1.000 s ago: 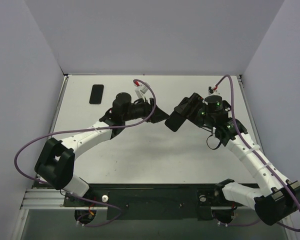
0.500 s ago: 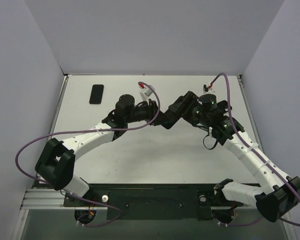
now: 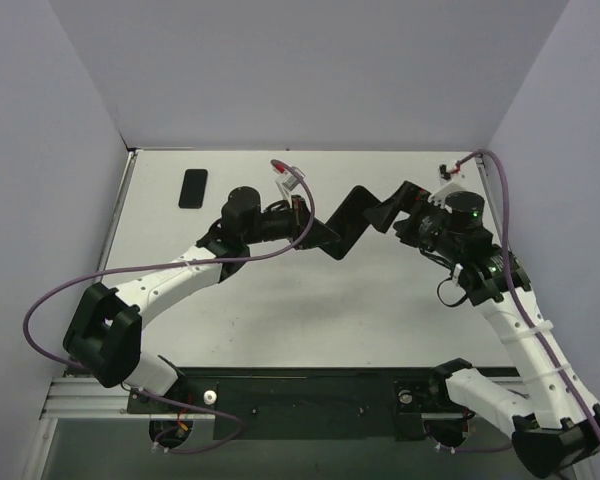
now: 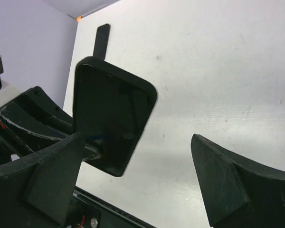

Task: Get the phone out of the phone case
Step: Adjust the phone.

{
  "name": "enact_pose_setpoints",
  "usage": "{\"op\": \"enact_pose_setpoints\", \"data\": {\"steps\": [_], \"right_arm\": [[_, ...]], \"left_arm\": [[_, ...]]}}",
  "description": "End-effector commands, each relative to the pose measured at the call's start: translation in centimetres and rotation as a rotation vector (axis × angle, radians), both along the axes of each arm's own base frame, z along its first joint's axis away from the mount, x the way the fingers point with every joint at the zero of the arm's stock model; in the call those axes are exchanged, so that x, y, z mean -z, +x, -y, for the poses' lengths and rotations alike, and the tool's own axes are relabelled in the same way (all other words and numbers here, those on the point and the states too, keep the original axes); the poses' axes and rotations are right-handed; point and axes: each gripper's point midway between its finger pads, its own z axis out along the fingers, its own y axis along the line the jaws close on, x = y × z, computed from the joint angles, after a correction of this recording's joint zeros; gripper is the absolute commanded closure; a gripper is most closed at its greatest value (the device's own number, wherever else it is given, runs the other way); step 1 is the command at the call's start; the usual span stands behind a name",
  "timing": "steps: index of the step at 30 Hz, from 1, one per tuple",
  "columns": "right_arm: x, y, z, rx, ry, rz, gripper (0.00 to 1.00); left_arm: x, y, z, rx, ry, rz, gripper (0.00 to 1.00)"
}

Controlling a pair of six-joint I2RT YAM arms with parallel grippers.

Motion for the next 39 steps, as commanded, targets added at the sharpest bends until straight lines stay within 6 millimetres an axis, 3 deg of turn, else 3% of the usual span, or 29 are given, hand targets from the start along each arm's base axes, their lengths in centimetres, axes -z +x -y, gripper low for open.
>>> {"op": "enact_pose_setpoints", "data": {"steps": [1, 4, 6, 11, 18, 23, 25, 27, 29, 30, 31, 32, 34, 36, 39], "right_arm": [[-2.2, -3.1, 0.0, -0.228, 0.019, 0.163, 0.12], [-2.2, -4.4, 0.3, -0.306, 0.023, 0.137, 0.14], [-2.6, -5.0, -0.2, -0.373, 0.078, 0.126, 0.22], [-7.1, -5.5, -2.7, -0.492, 0.291, 0.277, 0.28], [-9.7, -6.0, -3.5, -0.553, 0.339, 0.338, 0.44], [-9.6, -6.5, -4.3, -0.576, 0.329, 0.331, 0.46], [-9.0, -6.4, -4.6, -0.583, 0.300, 0.328, 0.52], [-9.2, -6.5, -5.0, -0.599, 0.297, 0.325, 0.64], [-9.5, -6.7, -5.4, -0.615, 0.300, 0.329, 0.92], [-9.6, -6.7, -5.6, -0.616, 0.298, 0.334, 1.00], [-9.7, -6.4, -5.5, -0.599, 0.293, 0.341, 1.00], [-9.7, -6.1, -5.4, -0.584, 0.289, 0.342, 1.00], [-10.3, -5.8, -4.8, -0.552, 0.290, 0.358, 1.00], [-11.2, -5.9, -4.5, -0.538, 0.314, 0.375, 1.00], [-12.3, -6.4, -4.3, -0.544, 0.326, 0.395, 1.00]], "left_arm": [[-8.6, -4.0, -0.4, 0.192, -0.272, 0.123, 1.00], [-9.9, -5.7, -0.6, 0.271, -0.334, 0.155, 1.00], [-10.3, -6.2, -0.6, 0.298, -0.337, 0.156, 1.00], [-11.2, -7.7, -0.6, 0.359, -0.355, 0.181, 1.00], [-11.8, -9.6, -0.6, 0.424, -0.370, 0.207, 1.00], [-12.0, -9.6, -0.7, 0.408, -0.377, 0.223, 1.00], [-12.0, -9.3, -0.6, 0.389, -0.365, 0.234, 1.00], [-11.8, -9.0, -0.6, 0.364, -0.343, 0.237, 1.00], [-11.9, -8.7, -0.6, 0.335, -0.335, 0.261, 1.00], [-11.6, -8.5, -0.6, 0.317, -0.317, 0.277, 1.00], [-10.9, -7.6, -0.5, 0.272, -0.279, 0.248, 1.00], [-11.1, -7.3, -0.7, 0.243, -0.260, 0.301, 0.80], [-10.7, -5.3, -1.3, 0.103, -0.201, 0.308, 0.61], [-10.4, -3.8, -2.3, -0.019, -0.168, 0.341, 0.50], [-10.8, -3.0, -3.5, -0.116, -0.151, 0.378, 0.42]]}}
